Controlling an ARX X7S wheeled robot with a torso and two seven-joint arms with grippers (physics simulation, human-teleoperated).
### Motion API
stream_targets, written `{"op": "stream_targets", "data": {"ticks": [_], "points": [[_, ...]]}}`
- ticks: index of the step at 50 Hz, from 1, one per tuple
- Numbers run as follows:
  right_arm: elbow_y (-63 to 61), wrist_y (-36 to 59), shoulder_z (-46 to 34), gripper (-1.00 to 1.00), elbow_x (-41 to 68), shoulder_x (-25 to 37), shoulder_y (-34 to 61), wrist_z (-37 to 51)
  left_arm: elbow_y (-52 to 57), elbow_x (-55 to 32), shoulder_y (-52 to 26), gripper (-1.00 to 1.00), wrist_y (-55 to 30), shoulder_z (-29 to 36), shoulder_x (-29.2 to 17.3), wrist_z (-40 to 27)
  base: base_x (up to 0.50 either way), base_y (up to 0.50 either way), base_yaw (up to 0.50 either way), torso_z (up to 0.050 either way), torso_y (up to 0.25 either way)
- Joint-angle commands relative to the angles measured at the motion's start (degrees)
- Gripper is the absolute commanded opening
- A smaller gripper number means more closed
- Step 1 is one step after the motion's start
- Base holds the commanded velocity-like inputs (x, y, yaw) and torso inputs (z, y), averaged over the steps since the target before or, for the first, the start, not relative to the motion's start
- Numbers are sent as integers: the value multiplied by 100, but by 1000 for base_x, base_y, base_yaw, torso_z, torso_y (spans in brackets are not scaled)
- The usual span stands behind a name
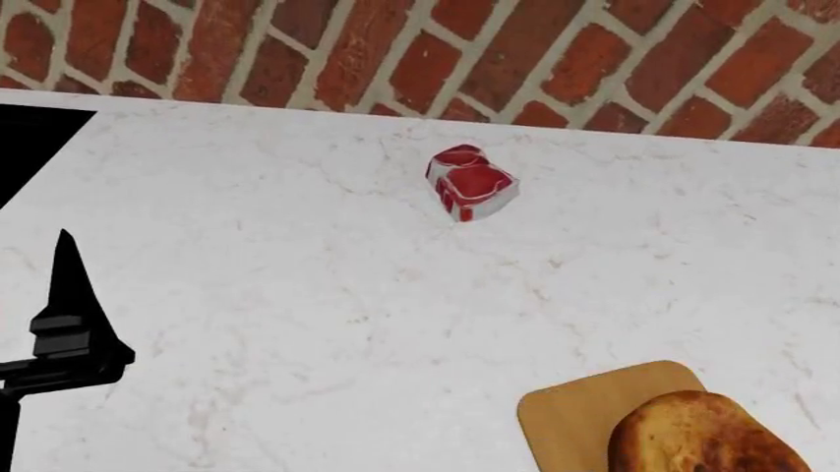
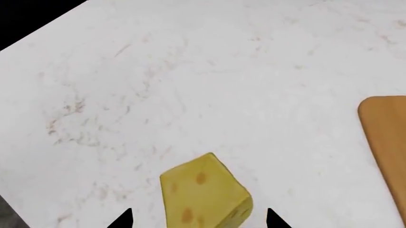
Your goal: Pick up the wedge of cheese and place it on the slice of bread to prepare a simple cheese on bread dish.
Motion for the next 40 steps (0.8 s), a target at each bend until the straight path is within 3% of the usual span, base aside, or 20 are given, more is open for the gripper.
{"op": "stream_targets", "data": {"ticks": [1,40], "points": [[116,9,-27,100,-179,17,-42,-171,12,-30,8,100,25,11,-26,-17,0,0,0,0,0],[386,18,-227,100,-685,-74,-110,-672,48,-161,37,100,94,40,-101,-64,0,0,0,0,0]]}}
